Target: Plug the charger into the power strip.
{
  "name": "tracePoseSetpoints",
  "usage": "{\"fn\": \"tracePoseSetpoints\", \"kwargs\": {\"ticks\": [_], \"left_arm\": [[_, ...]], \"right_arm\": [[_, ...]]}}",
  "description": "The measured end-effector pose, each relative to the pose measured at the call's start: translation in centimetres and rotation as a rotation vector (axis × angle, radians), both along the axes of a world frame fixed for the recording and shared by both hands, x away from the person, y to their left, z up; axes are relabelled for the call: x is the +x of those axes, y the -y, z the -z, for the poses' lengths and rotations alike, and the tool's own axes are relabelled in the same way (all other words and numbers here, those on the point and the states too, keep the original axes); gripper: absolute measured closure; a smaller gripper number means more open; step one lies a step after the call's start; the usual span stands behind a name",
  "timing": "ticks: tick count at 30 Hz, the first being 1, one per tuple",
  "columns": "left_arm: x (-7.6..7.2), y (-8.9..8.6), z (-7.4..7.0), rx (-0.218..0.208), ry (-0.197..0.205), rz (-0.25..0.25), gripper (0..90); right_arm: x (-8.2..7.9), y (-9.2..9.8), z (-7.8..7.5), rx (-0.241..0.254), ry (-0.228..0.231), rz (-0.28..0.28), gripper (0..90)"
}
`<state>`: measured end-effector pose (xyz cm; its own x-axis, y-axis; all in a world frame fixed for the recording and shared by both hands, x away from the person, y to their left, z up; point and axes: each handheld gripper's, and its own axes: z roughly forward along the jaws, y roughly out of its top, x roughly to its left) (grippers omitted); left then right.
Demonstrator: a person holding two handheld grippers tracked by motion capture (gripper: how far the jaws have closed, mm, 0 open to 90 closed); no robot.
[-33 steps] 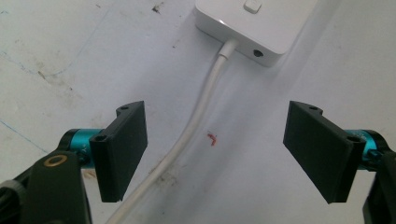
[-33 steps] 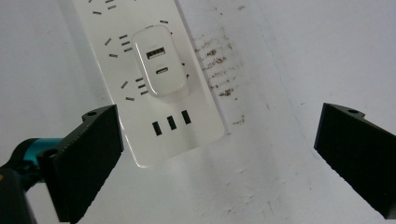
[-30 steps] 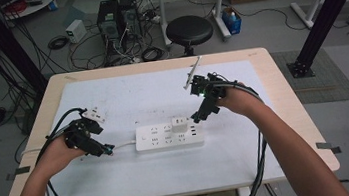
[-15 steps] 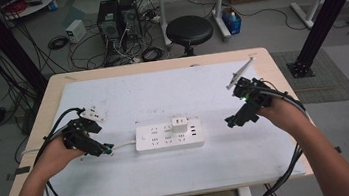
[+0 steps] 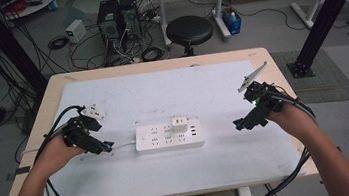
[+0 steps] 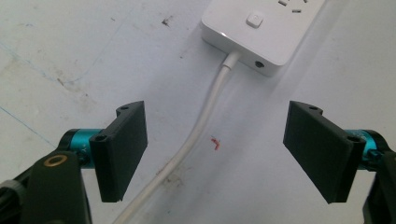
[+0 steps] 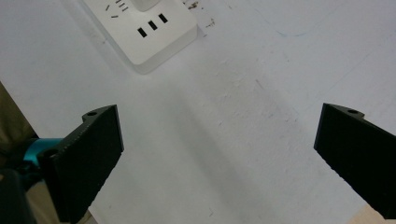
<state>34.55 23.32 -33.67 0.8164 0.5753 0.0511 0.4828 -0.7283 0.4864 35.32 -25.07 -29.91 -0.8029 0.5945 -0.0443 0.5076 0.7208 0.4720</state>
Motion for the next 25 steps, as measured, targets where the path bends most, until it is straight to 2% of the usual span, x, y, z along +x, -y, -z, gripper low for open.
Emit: {"fn": "tracePoseSetpoints", "kwargs": {"ticks": [25], "left_arm": [[-0.19,-0.19,0.03,-0.003,0.006,-0.009,21.8]], "right_arm": [[-0.03,-0.01,0.54,-0.001,-0.008,-0.001,0.6]]}}
